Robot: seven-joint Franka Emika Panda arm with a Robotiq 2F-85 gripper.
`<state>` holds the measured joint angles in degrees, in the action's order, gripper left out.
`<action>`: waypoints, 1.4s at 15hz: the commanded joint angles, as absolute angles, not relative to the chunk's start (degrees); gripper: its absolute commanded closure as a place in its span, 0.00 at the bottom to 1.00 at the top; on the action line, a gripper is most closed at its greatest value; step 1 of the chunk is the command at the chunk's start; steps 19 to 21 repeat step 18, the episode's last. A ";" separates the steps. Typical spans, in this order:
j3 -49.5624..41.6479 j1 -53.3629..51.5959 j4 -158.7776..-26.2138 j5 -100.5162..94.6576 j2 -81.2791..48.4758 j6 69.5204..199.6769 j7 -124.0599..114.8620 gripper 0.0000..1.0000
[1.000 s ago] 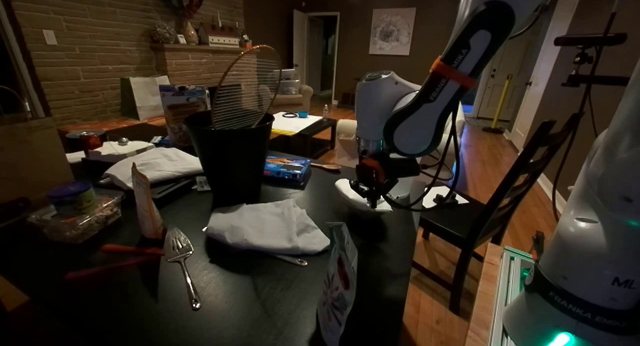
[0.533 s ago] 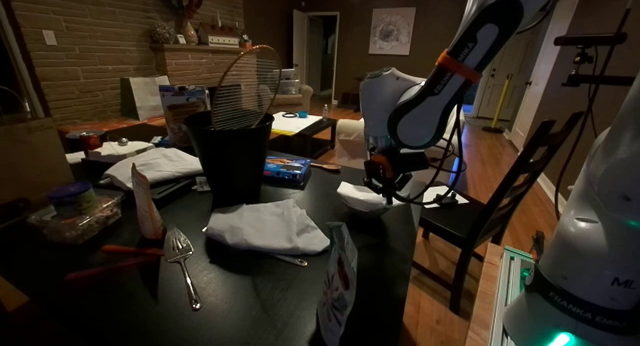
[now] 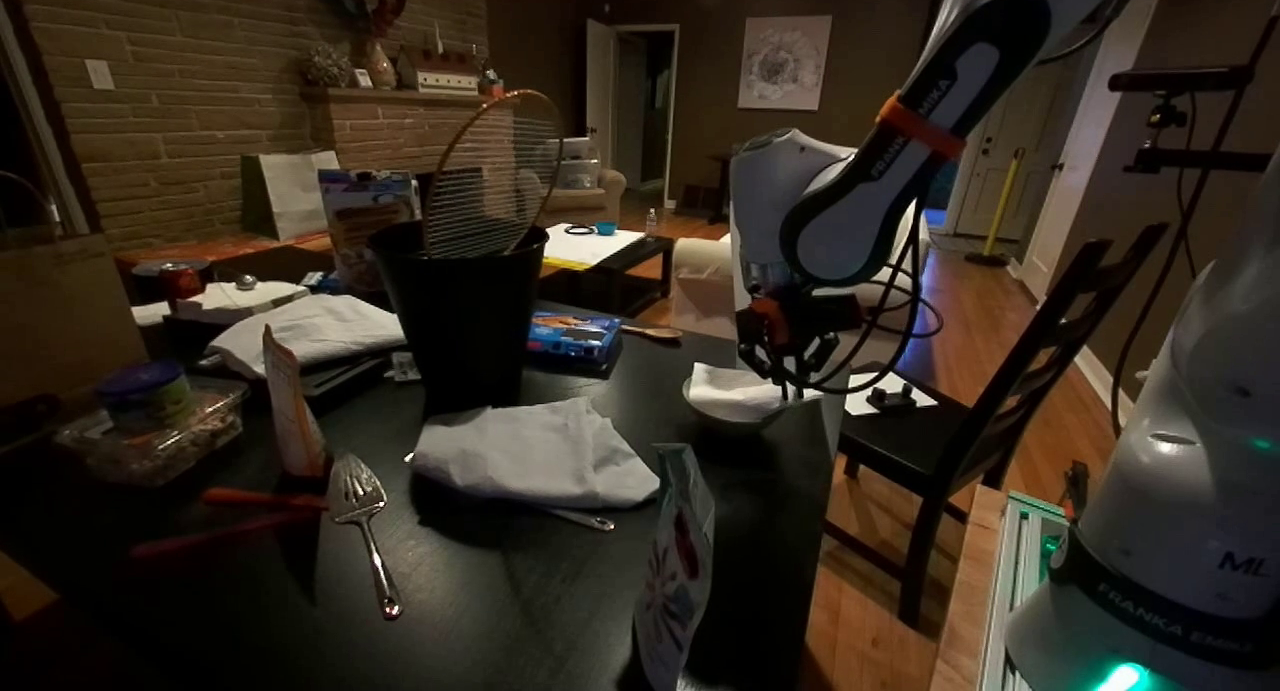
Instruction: Put the tissue in the grey bowl on the right
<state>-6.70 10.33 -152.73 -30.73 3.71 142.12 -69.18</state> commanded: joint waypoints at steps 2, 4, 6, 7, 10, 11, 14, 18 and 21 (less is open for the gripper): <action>-6.24 9.21 -154.18 -27.43 6.63 151.32 -64.83 0.42; -5.49 8.20 -155.15 -24.82 8.28 155.18 -59.88 0.28; -4.79 6.65 -155.80 -19.46 9.07 158.37 -52.59 0.14; -4.51 5.71 -156.10 -16.26 9.17 159.60 -48.29 0.08; -8.62 -2.70 -157.62 -4.03 8.94 162.97 -34.95 0.00; -10.77 -6.22 -158.10 0.81 9.44 162.76 -30.60 0.00; -15.69 -14.07 -159.20 10.02 13.20 160.90 -17.61 0.00; -11.08 -11.04 -157.09 14.15 11.05 159.49 -10.66 0.00; -11.08 -11.04 -157.09 14.15 11.05 159.49 -10.66 0.00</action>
